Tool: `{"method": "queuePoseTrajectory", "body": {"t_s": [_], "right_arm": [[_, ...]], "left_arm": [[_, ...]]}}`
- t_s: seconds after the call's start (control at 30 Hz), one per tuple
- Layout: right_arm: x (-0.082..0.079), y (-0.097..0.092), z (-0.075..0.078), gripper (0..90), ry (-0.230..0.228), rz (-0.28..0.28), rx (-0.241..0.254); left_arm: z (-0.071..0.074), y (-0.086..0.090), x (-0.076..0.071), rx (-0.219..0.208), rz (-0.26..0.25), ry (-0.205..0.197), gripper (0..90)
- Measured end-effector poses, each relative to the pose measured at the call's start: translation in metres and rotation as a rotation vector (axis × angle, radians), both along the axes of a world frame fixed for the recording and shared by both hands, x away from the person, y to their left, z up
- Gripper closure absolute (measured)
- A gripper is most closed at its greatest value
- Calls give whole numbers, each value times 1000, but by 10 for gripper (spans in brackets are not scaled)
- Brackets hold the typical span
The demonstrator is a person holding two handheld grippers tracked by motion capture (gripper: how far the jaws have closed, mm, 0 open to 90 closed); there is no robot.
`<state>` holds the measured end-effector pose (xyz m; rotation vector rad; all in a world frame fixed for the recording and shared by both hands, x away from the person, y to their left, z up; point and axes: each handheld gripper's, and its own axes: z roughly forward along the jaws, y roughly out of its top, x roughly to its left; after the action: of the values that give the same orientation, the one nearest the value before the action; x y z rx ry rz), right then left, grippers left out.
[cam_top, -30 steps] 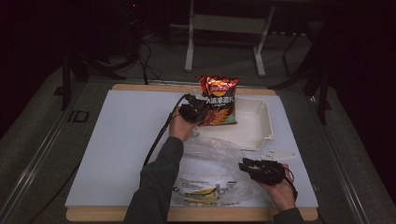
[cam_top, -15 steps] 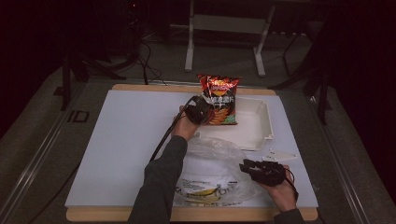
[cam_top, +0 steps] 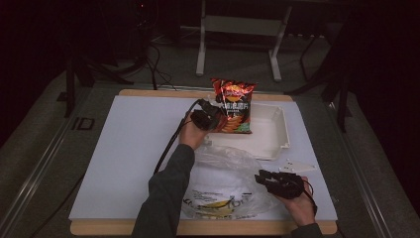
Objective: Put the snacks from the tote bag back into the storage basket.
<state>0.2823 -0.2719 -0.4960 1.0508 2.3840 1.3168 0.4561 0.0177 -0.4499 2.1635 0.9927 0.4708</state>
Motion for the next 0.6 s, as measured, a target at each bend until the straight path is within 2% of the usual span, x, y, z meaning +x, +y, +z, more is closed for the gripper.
{"method": "queuePoseTrajectory", "body": {"t_s": [0.33, 0.6], "right_arm": [[0, 3, -2, 681, 1, 4, -4], [0, 5, -2, 681, -2, 3, -3]], "left_arm": [[17, 28, -10, -115, 17, -16, 778], [28, 60, -24, -221, 41, -31, 773]]}}
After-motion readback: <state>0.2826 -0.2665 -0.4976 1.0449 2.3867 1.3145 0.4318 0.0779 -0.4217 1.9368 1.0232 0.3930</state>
